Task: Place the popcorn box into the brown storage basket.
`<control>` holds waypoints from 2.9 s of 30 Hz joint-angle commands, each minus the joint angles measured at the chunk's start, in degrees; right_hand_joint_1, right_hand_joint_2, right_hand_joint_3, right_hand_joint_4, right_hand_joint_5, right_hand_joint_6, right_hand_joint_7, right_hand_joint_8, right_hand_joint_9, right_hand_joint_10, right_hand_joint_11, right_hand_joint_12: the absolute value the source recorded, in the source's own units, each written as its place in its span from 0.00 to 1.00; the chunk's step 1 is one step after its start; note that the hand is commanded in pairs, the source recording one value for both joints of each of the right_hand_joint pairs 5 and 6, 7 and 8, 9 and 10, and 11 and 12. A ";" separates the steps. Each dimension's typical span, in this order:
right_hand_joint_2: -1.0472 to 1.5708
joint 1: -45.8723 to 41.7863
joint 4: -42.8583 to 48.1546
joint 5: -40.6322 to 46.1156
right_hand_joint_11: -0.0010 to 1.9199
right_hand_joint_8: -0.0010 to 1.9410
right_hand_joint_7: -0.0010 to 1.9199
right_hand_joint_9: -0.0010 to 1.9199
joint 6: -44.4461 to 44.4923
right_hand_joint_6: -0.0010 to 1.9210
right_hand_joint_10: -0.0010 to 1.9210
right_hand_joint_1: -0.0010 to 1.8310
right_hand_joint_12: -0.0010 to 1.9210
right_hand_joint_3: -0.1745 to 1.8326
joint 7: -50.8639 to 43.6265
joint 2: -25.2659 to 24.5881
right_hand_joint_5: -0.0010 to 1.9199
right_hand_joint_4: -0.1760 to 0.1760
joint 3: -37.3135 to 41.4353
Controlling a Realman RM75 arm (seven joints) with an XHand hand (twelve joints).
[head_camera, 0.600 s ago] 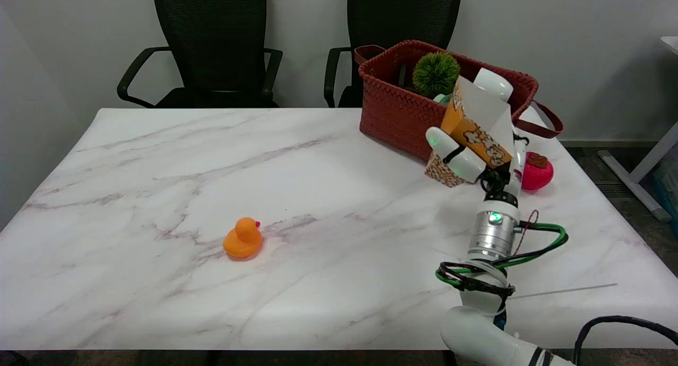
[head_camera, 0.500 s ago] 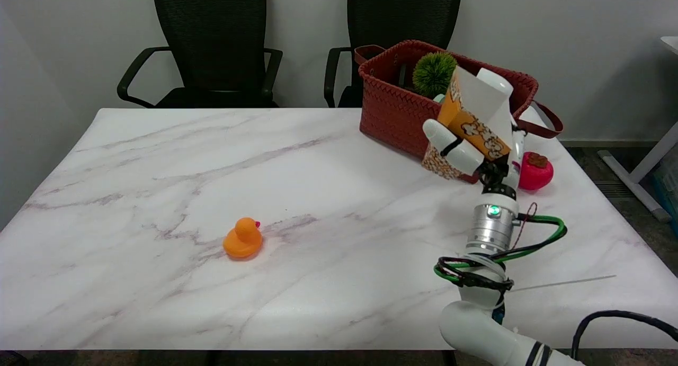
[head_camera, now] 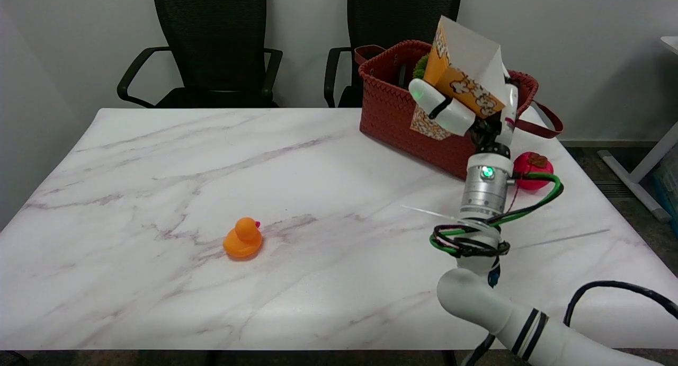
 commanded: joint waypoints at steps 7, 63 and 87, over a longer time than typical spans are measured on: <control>0.53 14.09 -5.88 0.94 0.50 0.62 0.62 0.48 -19.06 0.25 0.47 0.60 0.50 0.25 -2.02 3.02 0.25 0.50 10.74; 0.51 46.62 -55.03 1.58 0.44 0.62 0.63 0.46 -32.24 0.26 0.46 0.58 0.44 0.23 -22.07 -2.94 0.26 0.50 -2.85; 0.56 47.29 -58.74 3.34 0.43 0.62 0.63 0.47 -33.52 0.27 0.47 0.56 0.43 0.21 -23.91 -3.98 0.27 0.50 -3.17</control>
